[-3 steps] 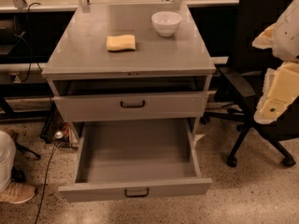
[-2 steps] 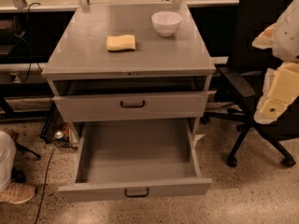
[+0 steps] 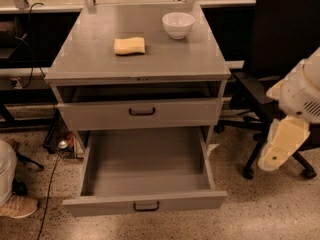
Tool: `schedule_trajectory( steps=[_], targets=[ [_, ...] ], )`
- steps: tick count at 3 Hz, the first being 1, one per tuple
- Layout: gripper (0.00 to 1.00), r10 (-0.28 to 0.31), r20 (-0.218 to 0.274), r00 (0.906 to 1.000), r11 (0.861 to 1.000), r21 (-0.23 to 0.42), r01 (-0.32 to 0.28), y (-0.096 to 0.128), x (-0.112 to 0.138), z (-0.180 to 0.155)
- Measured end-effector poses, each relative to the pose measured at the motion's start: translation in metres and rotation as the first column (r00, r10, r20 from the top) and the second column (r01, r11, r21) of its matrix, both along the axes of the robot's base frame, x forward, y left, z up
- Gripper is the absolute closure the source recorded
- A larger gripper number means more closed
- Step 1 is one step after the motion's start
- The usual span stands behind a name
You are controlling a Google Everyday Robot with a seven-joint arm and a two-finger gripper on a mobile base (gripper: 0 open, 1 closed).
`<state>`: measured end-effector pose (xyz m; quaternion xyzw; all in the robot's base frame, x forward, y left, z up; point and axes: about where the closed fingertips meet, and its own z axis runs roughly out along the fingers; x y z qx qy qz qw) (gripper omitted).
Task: Close middle drawer
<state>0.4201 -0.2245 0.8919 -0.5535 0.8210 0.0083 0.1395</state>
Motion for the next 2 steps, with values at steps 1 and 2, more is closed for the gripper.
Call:
schedule_trajectory(
  steps=[1,2],
  targets=[
    [0.00,-0.058,-0.093,0.9940,0.997,0.052,0.063,0.003,-0.009,-0.069],
    [0.00,-0.064,-0.124,0.9902,0.996,0.054,0.071,0.004,-0.015,-0.089]
  ],
)
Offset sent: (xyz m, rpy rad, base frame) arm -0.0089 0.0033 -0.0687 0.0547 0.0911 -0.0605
